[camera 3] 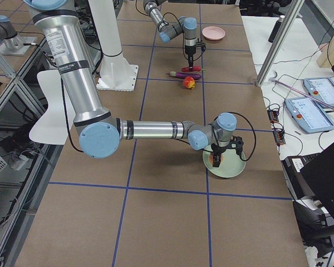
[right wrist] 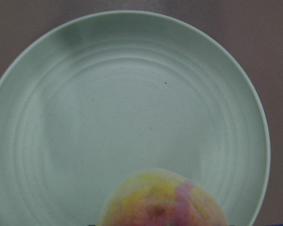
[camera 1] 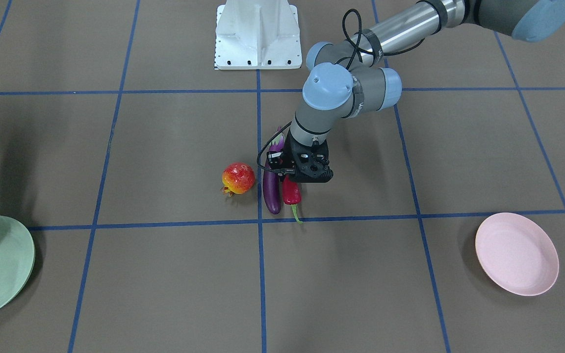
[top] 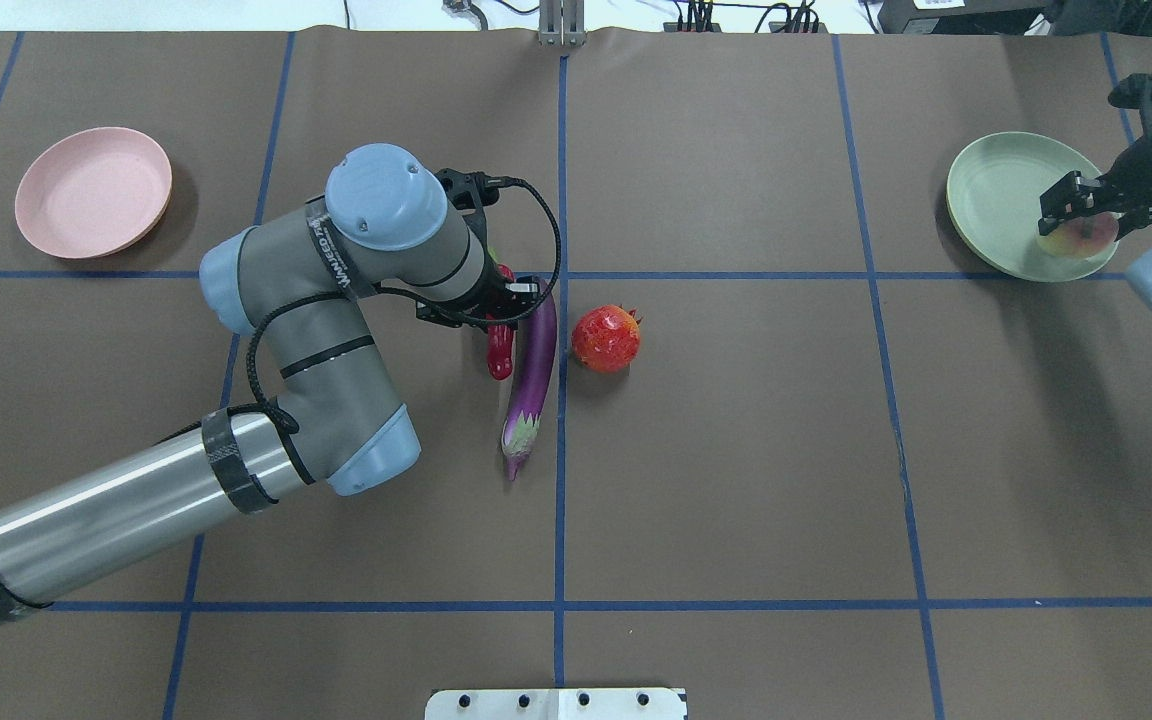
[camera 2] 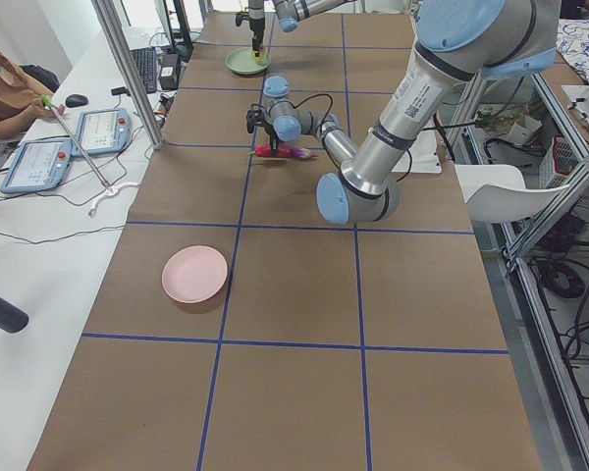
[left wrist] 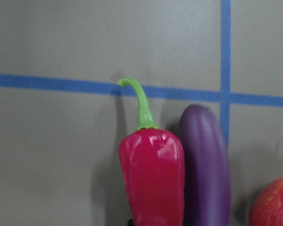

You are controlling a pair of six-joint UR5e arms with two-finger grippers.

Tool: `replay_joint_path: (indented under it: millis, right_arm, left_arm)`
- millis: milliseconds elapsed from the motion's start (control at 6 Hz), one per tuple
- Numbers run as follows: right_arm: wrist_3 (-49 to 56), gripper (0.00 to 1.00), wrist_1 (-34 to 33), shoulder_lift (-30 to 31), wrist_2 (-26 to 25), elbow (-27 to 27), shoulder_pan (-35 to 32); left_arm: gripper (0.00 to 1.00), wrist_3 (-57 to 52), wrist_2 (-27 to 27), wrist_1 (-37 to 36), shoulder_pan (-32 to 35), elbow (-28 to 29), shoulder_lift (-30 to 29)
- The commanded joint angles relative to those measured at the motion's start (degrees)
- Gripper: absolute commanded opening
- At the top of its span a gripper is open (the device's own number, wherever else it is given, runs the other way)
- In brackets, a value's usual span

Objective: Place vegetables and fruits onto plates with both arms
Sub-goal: 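Carry the red chili onto the pink plate while the right gripper withdraws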

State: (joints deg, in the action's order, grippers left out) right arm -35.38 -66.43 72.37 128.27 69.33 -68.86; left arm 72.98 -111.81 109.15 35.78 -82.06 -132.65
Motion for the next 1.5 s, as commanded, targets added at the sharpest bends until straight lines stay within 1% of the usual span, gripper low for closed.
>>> replay_joint_path:
  millis: [0,167,333,500,667,833,1000,1167,1333]
  right_arm:
    - [2.14,1.0,0.16,0.49,0.74,1.23,-1.26]
    - [1.37,1.0,0.16,1.27,2.4,5.69,-1.19]
    - [-2.03,1.0,0.16,1.1,4.51,8.78,-1.01]
    - [-10.42,1.0,0.34,1.02,6.01,14.03,2.12]
    - [-16.59,1.0,0.43,0.23,5.33,18.0,6.68]
    - [-21.7,1.0,0.51,-0.73,3.32,20.04,10.55]
    - [-25.93,1.0,0.43,-0.66,-0.53,23.8,14.42]
    - [-33.89,1.0,0.43,-2.22,-1.0,25.58,17.59]
    - [-41.97,1.0,0.43,-5.54,-5.27,25.94,22.41]
  left_arm:
    - [0.0,0.23,-0.17,-0.34,3.66,-4.48,7.18]
    - [0.0,-0.03,-0.43,-0.34,7.16,-9.74,14.2]
    - [0.0,-0.21,-0.43,-1.03,12.5,-8.66,17.05]
    - [0.0,-0.47,-1.74,-1.22,18.65,-3.43,18.47]
    - [0.0,-3.43,-6.62,-1.22,25.15,1.5,18.31]
    - [0.0,-7.29,-6.67,-0.78,27.91,8.08,17.7]
    - [0.0,-7.41,-6.67,-0.6,29.07,13.19,16.82]
    - [0.21,-8.81,-6.67,-0.6,29.34,17.24,14.64]
    - [0.38,-9.43,-6.67,-0.6,29.43,18.5,13.83]
